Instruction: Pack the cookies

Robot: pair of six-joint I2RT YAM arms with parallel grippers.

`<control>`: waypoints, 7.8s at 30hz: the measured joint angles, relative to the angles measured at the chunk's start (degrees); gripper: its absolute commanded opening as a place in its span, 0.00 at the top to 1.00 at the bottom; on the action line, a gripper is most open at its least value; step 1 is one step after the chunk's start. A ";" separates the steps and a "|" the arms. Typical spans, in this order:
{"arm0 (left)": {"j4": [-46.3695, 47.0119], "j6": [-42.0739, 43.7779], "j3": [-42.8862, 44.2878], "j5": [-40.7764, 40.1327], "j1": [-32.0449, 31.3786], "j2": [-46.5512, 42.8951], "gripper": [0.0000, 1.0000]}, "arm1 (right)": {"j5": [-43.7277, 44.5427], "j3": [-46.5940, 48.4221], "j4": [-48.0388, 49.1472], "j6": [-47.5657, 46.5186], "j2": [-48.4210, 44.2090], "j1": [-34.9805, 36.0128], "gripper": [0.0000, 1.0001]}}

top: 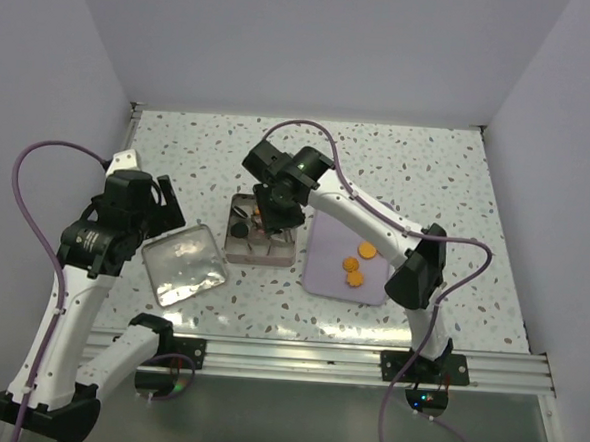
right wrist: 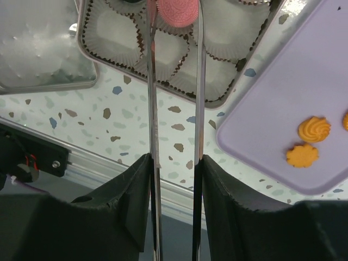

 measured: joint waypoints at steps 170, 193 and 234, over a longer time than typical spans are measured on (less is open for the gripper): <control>2.75 1.68 -1.84 0.24 0.00 1.36 0.00 | -7.61 -18.49 5.77 2.91 -13.99 -7.98 0.53; 2.67 1.70 -0.52 0.31 0.00 2.45 0.00 | -2.19 -25.14 4.02 2.56 -25.49 -8.04 0.52; 3.06 1.77 -3.54 3.04 0.00 2.36 0.00 | -0.15 -60.15 0.94 12.46 -49.62 -8.11 0.60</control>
